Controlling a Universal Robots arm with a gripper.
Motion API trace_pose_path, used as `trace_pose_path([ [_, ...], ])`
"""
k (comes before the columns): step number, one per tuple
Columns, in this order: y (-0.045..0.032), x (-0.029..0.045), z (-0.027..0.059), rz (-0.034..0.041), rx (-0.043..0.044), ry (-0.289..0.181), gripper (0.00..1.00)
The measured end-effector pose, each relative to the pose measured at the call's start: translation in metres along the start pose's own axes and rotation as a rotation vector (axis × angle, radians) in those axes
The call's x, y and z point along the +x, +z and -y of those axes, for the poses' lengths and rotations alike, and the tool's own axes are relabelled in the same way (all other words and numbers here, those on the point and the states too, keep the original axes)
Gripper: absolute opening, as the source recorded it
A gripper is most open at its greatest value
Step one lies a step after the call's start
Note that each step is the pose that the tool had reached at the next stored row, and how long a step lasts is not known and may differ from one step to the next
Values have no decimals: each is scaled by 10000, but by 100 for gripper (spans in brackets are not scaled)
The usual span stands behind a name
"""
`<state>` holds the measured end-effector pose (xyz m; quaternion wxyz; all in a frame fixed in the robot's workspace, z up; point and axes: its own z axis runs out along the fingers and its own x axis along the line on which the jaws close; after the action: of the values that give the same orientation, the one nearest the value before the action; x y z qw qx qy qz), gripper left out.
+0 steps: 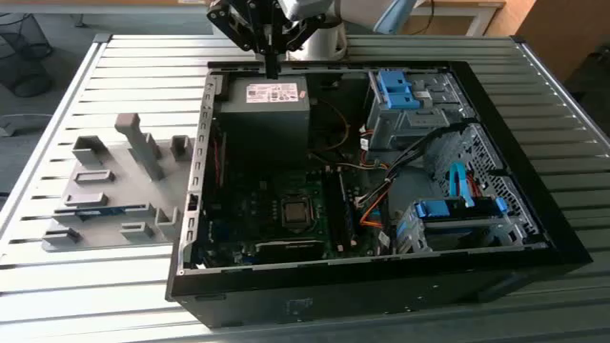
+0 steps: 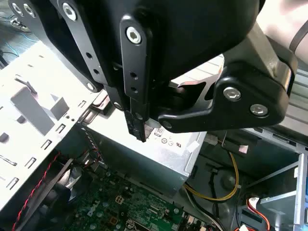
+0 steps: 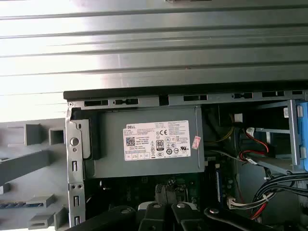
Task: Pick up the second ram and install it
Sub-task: 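Reach for the second ram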
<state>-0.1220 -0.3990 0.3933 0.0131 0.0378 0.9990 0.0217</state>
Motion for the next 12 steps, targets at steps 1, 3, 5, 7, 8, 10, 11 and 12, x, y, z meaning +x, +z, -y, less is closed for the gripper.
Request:
trace_pose_path([
  [1,0,0,0,0,0,0,10],
  [3,0,2,0,-1,0,0,10],
  [5,0,4,0,0,0,1,10],
  [7,0,10,1,0,0,2,10],
  [8,0,12,1,0,0,1,10],
  [10,0,16,1,0,0,1,10],
  [11,3,43,3,-12,1,1,10],
  [12,6,59,5,-29,2,2,10],
])
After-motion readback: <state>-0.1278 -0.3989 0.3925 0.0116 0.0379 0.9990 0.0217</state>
